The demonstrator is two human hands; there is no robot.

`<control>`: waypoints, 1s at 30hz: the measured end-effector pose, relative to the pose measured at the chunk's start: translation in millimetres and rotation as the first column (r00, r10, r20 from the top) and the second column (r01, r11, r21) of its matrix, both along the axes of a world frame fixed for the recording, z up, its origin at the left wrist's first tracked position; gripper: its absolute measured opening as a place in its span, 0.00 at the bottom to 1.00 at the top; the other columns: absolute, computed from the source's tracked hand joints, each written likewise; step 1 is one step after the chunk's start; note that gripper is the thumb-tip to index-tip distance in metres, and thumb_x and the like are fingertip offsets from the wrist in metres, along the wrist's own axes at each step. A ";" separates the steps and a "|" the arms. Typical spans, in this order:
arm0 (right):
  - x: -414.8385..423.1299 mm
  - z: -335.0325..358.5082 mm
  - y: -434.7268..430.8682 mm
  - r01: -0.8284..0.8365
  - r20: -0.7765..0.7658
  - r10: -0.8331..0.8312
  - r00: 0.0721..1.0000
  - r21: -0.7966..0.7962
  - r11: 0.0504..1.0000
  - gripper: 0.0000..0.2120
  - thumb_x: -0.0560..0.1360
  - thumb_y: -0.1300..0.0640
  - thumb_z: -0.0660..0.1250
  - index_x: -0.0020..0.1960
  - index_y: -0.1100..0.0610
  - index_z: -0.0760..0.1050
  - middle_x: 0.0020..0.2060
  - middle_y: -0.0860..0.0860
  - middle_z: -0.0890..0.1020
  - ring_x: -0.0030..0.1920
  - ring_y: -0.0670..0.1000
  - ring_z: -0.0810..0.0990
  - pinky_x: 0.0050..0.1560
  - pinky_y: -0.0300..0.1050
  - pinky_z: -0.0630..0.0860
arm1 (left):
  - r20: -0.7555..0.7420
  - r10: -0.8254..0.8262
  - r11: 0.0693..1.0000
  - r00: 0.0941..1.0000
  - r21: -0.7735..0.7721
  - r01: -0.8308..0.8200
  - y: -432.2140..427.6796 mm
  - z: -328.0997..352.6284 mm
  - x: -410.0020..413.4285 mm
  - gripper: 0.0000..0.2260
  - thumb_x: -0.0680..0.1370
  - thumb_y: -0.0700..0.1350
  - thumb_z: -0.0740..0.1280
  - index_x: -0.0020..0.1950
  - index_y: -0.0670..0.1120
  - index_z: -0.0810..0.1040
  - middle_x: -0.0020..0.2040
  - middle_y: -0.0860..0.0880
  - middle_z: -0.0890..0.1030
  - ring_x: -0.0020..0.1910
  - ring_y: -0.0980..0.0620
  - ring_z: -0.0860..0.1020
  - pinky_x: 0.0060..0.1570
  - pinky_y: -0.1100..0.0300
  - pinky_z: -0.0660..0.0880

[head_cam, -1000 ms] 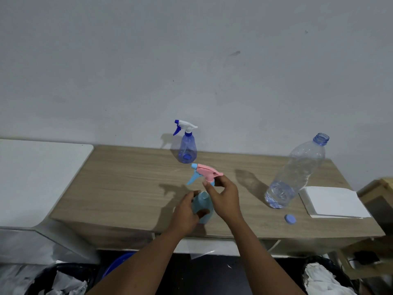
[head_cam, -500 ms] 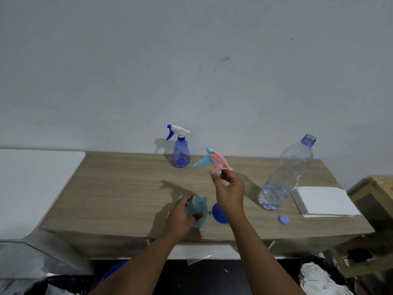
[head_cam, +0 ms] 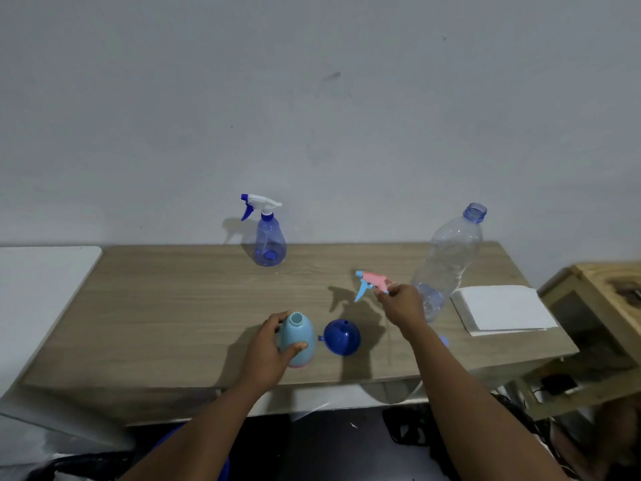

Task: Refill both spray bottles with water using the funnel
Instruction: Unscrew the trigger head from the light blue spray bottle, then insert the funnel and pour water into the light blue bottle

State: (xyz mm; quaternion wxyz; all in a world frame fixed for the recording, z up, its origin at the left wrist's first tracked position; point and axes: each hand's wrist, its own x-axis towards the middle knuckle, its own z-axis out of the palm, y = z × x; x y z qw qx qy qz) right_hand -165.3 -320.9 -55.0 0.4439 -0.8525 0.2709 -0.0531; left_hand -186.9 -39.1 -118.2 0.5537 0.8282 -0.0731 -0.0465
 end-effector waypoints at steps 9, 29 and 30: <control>4.1 -51.6 1.3 -0.035 -0.232 0.026 0.972 -0.031 0.999 0.05 0.78 0.60 0.62 0.47 0.56 0.77 0.43 0.54 0.80 0.47 0.56 0.81 0.48 0.48 0.75 | -0.022 0.025 1.000 0.999 0.010 -0.024 -0.9 0.6 -0.9 0.26 0.69 0.44 0.80 0.64 0.53 0.75 0.59 0.58 0.79 0.57 0.66 0.74 0.53 0.64 0.75; -35.1 -60.7 52.6 -0.311 -0.114 0.299 0.947 -0.109 0.944 0.31 0.65 0.50 0.79 0.64 0.54 0.71 0.56 0.47 0.73 0.56 0.48 0.73 0.53 0.41 0.71 | -0.023 0.027 1.000 0.999 0.013 -0.027 -1.5 4.3 -1.4 0.26 0.69 0.44 0.79 0.63 0.54 0.74 0.60 0.59 0.78 0.57 0.67 0.74 0.56 0.58 0.76; -34.3 -65.6 56.6 -0.321 -0.147 0.306 0.940 -0.084 0.944 0.31 0.63 0.49 0.81 0.62 0.54 0.72 0.53 0.46 0.74 0.54 0.47 0.74 0.53 0.41 0.72 | -0.028 0.025 1.000 0.999 0.009 -0.025 -1.7 4.8 -1.9 0.26 0.69 0.44 0.79 0.63 0.54 0.74 0.60 0.59 0.78 0.57 0.67 0.74 0.56 0.57 0.77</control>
